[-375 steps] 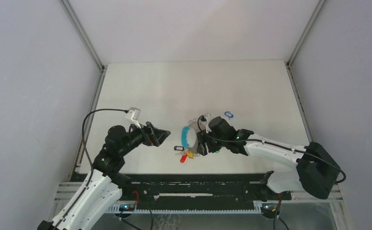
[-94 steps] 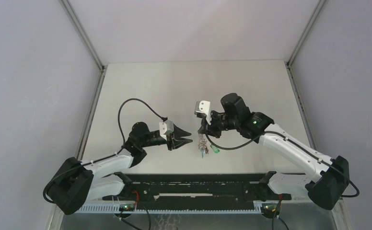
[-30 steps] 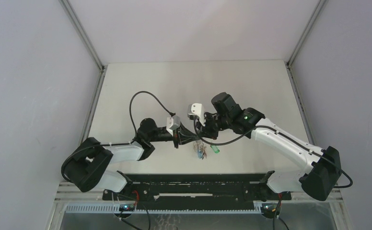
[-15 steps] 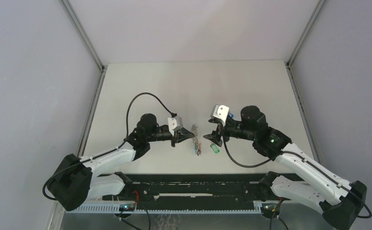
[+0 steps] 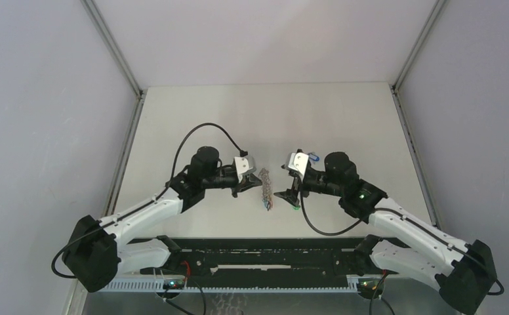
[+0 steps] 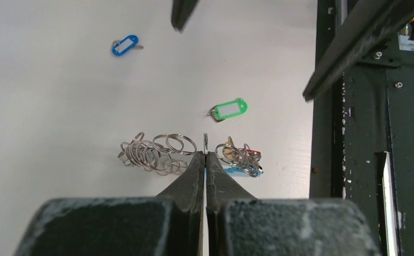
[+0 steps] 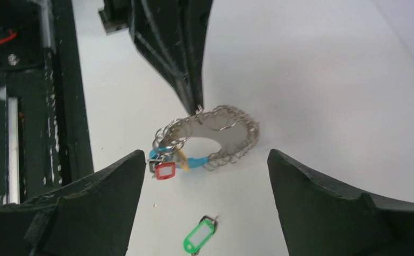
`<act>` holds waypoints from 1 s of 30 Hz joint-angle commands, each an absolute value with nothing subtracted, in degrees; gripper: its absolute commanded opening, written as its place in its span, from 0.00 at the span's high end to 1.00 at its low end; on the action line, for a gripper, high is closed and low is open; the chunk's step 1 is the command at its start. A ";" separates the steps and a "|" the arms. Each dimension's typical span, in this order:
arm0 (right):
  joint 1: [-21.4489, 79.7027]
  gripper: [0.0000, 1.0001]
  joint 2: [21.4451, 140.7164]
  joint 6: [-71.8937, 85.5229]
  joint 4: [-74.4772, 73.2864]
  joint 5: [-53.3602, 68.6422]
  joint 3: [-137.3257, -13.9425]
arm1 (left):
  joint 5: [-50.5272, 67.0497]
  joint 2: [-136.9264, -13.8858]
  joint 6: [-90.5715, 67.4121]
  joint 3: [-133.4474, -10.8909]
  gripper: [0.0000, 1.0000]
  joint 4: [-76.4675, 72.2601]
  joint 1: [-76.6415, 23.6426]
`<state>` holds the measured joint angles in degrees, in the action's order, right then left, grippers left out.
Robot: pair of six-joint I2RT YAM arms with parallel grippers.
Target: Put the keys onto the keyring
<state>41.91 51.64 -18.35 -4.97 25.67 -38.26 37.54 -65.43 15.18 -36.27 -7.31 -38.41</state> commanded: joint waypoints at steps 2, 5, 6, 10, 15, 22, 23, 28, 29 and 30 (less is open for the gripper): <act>41.41 0.24 55.99 -25.13 1.55 33.85 -37.45 | 34.38 -64.33 18.96 -41.89 1.00 4.05 -39.43; 40.95 0.36 58.68 -27.35 3.69 35.95 -37.46 | 33.78 -64.00 19.30 -42.62 1.00 5.47 -40.09; 40.75 0.39 59.56 -28.12 4.33 36.67 -37.49 | 33.19 -64.03 19.49 -42.89 1.00 6.09 -40.35; 40.23 0.56 61.88 -29.55 5.98 39.95 -37.89 | 32.50 -64.14 20.45 -43.85 1.00 8.19 -40.91; 39.49 0.69 64.36 -30.51 5.59 43.30 -39.27 | 32.66 -63.74 20.89 -43.99 1.00 8.60 -41.13; 39.51 0.69 66.51 -31.05 6.27 45.17 -40.31 | 33.17 -63.84 21.00 -44.12 1.00 8.70 -41.29; 39.55 0.69 66.79 -31.05 6.49 45.28 -40.55 | 33.31 -63.82 21.00 -44.19 1.00 8.66 -41.31; 40.05 0.69 68.12 -31.51 6.49 45.66 -42.00 | 33.67 -63.90 21.08 -44.22 1.00 8.70 -41.39; 40.13 0.69 68.46 -31.71 6.37 45.79 -42.27 | 33.78 -63.90 21.14 -44.22 1.00 8.70 -41.40; 40.23 0.69 68.89 -31.91 6.16 46.04 -42.58 | 33.92 -63.78 21.19 -44.29 1.00 8.70 -41.42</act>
